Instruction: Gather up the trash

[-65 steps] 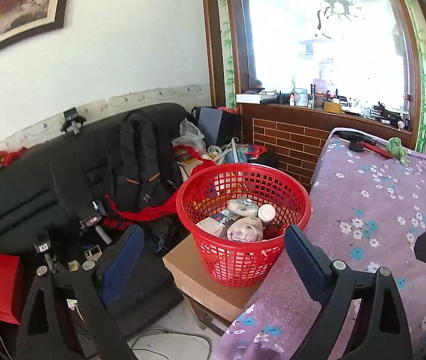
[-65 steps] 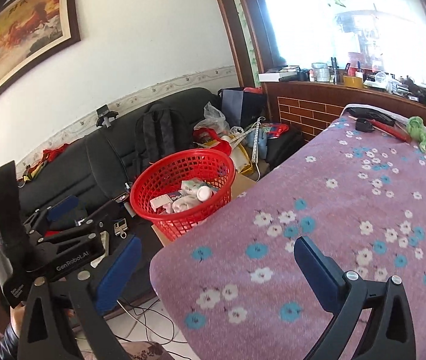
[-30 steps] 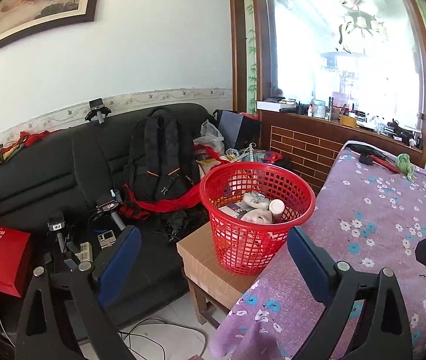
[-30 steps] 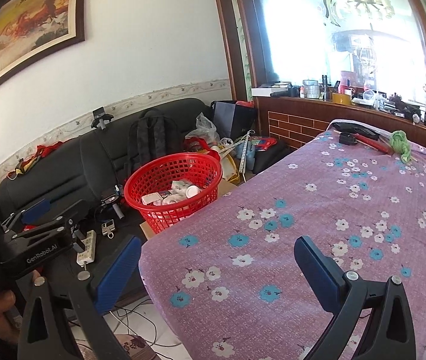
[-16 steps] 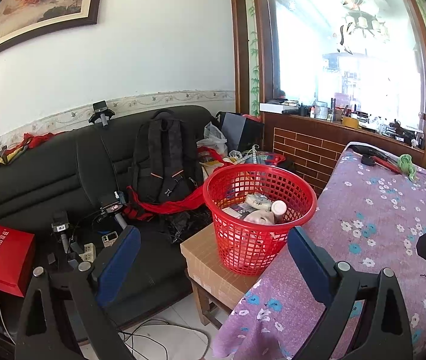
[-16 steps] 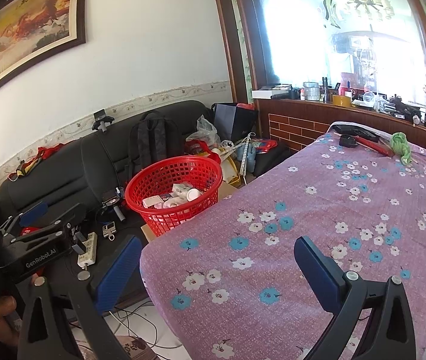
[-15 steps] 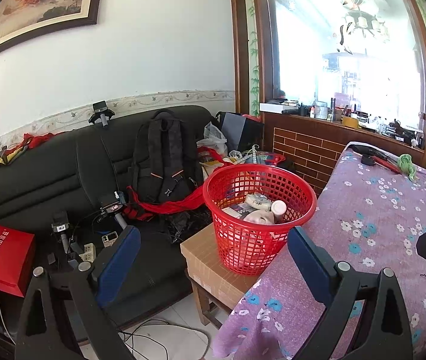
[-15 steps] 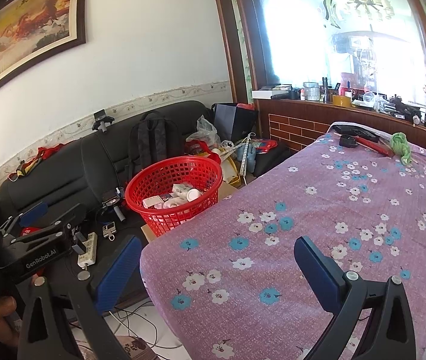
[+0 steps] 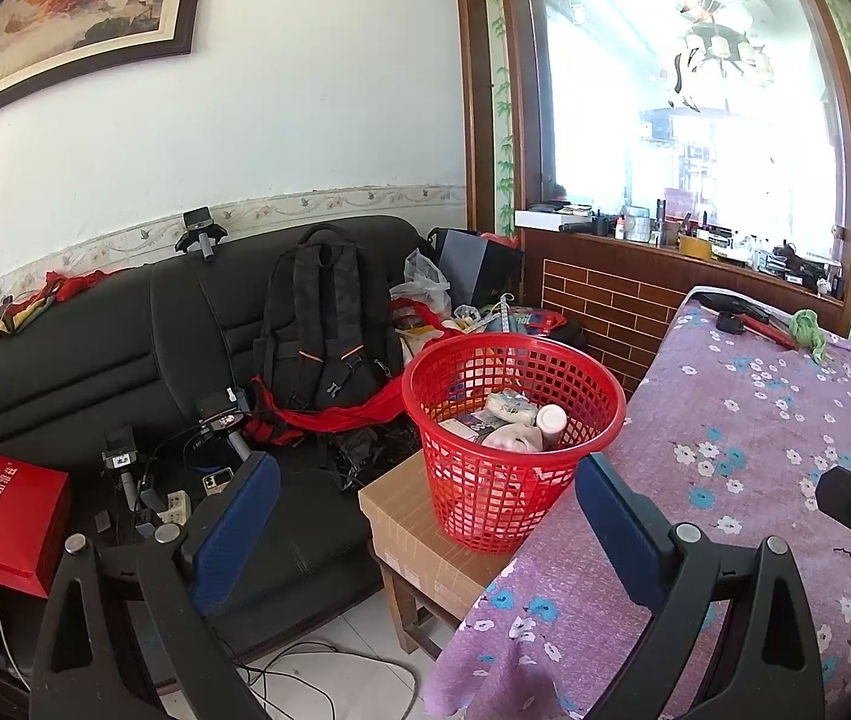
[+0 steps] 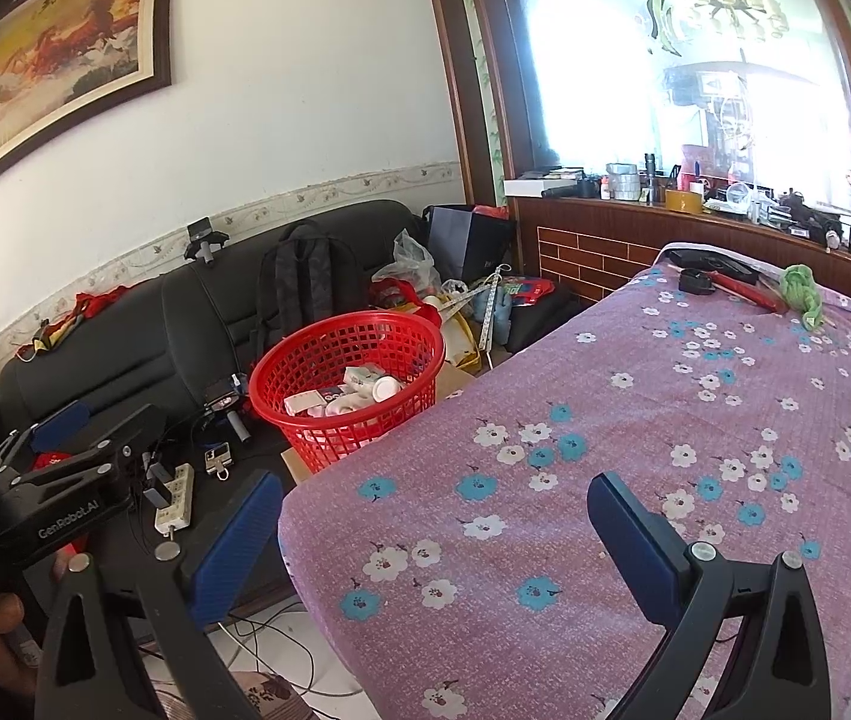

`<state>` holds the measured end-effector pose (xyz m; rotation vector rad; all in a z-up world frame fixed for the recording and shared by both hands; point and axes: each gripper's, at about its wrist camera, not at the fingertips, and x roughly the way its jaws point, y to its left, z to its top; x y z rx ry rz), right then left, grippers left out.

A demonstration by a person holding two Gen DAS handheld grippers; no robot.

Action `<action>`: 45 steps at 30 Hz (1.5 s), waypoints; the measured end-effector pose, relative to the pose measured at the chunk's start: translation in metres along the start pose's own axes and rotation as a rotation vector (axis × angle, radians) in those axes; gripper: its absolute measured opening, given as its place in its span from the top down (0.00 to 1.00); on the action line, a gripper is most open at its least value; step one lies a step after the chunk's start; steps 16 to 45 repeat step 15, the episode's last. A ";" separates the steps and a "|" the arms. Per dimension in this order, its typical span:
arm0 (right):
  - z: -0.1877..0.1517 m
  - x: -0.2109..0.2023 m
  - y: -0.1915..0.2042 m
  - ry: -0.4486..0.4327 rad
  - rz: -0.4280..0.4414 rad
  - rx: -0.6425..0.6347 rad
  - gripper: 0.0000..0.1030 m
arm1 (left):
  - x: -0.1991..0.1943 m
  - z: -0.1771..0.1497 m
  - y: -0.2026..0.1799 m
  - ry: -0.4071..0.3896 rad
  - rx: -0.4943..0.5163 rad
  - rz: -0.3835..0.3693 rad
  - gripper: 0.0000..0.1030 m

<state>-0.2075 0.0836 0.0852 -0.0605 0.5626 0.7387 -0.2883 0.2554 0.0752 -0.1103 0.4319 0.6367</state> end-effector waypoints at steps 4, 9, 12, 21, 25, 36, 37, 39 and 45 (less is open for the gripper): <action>0.000 0.001 0.000 0.001 0.000 -0.001 0.00 | 0.001 -0.001 -0.001 0.005 0.006 0.000 0.04; -0.001 0.001 -0.002 0.001 0.000 0.003 0.00 | 0.000 0.000 -0.005 0.009 0.012 -0.002 0.03; -0.001 0.001 -0.005 -0.001 -0.002 0.010 0.00 | 0.000 -0.001 -0.009 0.012 0.018 -0.008 0.03; 0.000 -0.002 -0.011 -0.006 -0.007 0.020 0.00 | 0.000 0.000 -0.014 0.018 0.021 -0.029 0.03; 0.000 -0.002 -0.011 -0.006 -0.007 0.020 0.00 | 0.000 0.000 -0.014 0.018 0.021 -0.029 0.03; 0.000 -0.002 -0.011 -0.006 -0.007 0.020 0.00 | 0.000 0.000 -0.014 0.018 0.021 -0.029 0.03; 0.000 -0.002 -0.011 -0.006 -0.007 0.020 0.00 | 0.000 0.000 -0.014 0.018 0.021 -0.029 0.03; 0.000 -0.002 -0.011 -0.006 -0.007 0.020 0.00 | 0.000 0.000 -0.014 0.018 0.021 -0.029 0.03; 0.000 -0.002 -0.011 -0.006 -0.007 0.020 0.00 | 0.000 0.000 -0.014 0.018 0.021 -0.029 0.03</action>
